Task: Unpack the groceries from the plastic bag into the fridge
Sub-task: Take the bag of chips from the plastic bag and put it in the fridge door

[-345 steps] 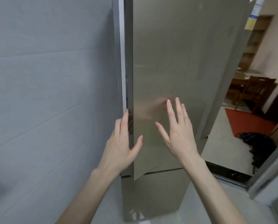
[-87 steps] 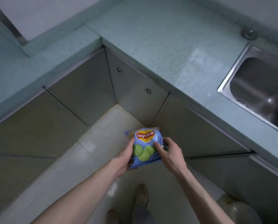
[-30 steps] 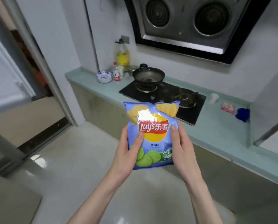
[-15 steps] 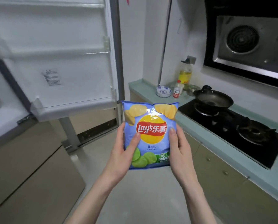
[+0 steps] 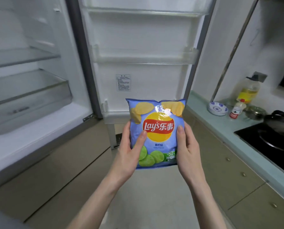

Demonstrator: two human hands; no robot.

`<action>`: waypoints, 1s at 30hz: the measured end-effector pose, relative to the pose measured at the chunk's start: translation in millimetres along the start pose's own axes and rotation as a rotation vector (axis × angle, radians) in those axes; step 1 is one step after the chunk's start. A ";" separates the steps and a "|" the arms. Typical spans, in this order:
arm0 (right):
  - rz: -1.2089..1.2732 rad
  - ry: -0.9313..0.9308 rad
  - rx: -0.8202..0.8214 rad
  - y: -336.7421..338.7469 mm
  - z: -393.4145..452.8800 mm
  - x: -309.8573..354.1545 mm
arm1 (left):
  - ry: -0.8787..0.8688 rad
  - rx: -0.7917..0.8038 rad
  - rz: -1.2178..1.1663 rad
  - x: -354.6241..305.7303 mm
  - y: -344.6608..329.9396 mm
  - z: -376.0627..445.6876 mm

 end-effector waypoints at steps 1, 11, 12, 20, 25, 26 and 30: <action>0.010 0.005 0.020 -12.3 6.2 1.2 | -0.008 -0.023 0.008 -2.4 10.6 4.3; 0.045 0.016 0.171 -110.5 70.0 -12.2 | -0.044 -0.188 0.049 -9.4 94.1 58.2; 0.048 0.011 0.183 -116.9 77.3 -15.1 | -0.038 -0.197 0.052 -8.1 98.7 65.3; 0.059 -0.023 0.217 -140.5 142.8 -40.2 | 0.012 -0.226 0.057 6.3 110.0 131.3; -0.017 -0.063 0.204 -140.6 181.9 -68.0 | 0.071 -0.231 0.050 24.3 105.1 167.5; -0.028 -0.074 0.199 -140.1 188.2 -73.3 | 0.079 -0.241 0.059 27.3 105.0 173.6; 0.008 -0.096 0.296 -143.3 209.0 -76.4 | 0.067 -0.304 0.088 35.0 107.5 198.5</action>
Point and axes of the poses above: each hand's wrist, its own z-axis towards the middle knuckle, its own y-axis out of the back of the hand, x = y × z, the point moved 4 cm from there along z, towards the middle knuckle, and after that the axes turned 4 degrees about -z, right-handed, at the moved point
